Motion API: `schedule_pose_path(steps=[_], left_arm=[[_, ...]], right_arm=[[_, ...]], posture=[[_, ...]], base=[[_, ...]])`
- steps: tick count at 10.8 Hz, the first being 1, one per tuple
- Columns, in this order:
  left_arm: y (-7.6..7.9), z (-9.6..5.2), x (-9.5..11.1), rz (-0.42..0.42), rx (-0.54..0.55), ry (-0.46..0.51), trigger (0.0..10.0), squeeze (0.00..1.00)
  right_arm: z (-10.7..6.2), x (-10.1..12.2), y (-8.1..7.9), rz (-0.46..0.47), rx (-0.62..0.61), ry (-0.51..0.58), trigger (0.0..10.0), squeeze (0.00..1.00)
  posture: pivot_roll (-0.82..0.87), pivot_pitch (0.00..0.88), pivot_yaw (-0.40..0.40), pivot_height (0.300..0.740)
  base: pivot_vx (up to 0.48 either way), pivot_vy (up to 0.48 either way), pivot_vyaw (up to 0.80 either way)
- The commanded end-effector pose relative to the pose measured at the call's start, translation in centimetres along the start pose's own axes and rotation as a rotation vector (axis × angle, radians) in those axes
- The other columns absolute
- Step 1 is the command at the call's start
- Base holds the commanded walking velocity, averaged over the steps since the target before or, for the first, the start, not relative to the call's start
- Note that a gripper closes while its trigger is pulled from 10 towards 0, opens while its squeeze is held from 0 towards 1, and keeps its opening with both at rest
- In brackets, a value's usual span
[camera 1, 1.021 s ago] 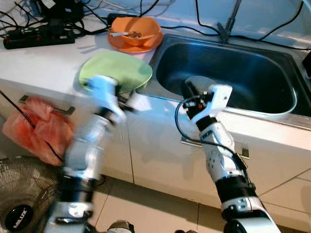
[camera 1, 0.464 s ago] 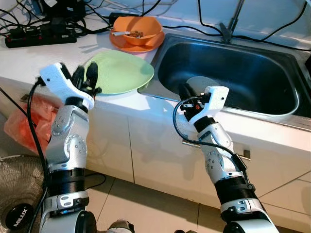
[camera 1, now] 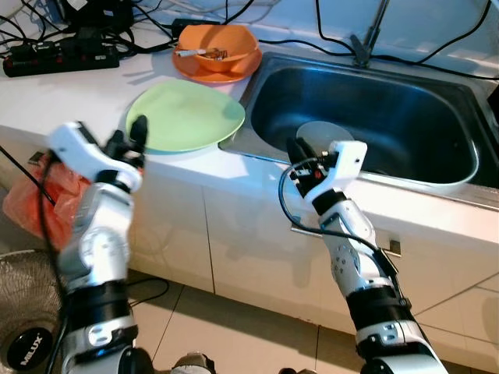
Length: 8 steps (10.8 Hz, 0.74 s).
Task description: Kitchen organization
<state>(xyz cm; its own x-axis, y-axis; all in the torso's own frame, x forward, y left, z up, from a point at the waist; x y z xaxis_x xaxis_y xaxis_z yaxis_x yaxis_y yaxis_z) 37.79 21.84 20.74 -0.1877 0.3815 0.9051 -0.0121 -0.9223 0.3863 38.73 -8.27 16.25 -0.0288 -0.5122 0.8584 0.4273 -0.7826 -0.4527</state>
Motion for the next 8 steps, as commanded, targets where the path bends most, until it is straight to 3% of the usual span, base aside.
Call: schedule_pose_path(steps=[1,2,3,5,7,8], left_arm=[[0.5,-0.8,-0.2,-0.013,-0.054,-0.028,10.0,1.00],[1.0,-1.4,-0.7,0.015,-0.111,-0.061,10.0,1.00],[1.6,-2.4,-1.3,0.077,-0.208,-0.115,10.0,0.02],[2.2,-3.5,-1.1,0.118,-0.305,-0.137,10.0,0.00],[0.7,-4.1,0.7,0.207,-0.315,-0.139,10.0,0.00],[0.2,-4.3,1.0,0.204,-0.320,-0.142,10.0,0.00]], right_arm=[[0.0,0.3,-0.2,-0.018,0.015,-0.001,10.0,0.00],[0.1,0.3,-0.1,-0.019,0.015,-0.002,10.0,0.00],[0.3,0.5,0.0,-0.023,0.014,-0.002,10.0,0.00],[0.2,0.6,0.1,-0.024,0.012,-0.001,10.0,0.00],[0.2,0.5,0.2,-0.023,0.009,-0.004,10.0,0.00],[0.2,0.5,0.2,-0.021,0.009,-0.003,10.0,0.00]], posture=[[0.23,0.089,-0.036,0.740],[0.24,0.090,-0.037,0.740],[0.24,0.095,-0.039,0.740],[0.24,0.102,-0.041,0.740],[0.25,0.107,-0.043,0.740],[0.25,0.110,-0.047,0.740]], base=[[0.000,0.000,0.00],[0.000,0.000,0.00],[0.000,0.000,0.00],[0.000,0.000,0.00],[0.000,0.000,0.00],[0.000,0.000,0.00]])
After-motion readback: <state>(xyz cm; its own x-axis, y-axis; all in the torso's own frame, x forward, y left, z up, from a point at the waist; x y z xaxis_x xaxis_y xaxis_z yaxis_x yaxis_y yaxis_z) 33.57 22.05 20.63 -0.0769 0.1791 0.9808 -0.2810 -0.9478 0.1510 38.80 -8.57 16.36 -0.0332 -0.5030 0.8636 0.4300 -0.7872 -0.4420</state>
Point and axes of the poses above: a point about 5 cm out from each wrist's last joint towards the gripper, its own z axis pointing out of the wrist towards the gripper, its own x axis along the axis of the wrist's last joint, y = z × x, the point moved 5 cm from there along z, pointing out of the wrist towards the gripper, and after that the axes turned 12 degrees about z, right-handed, at the moved point
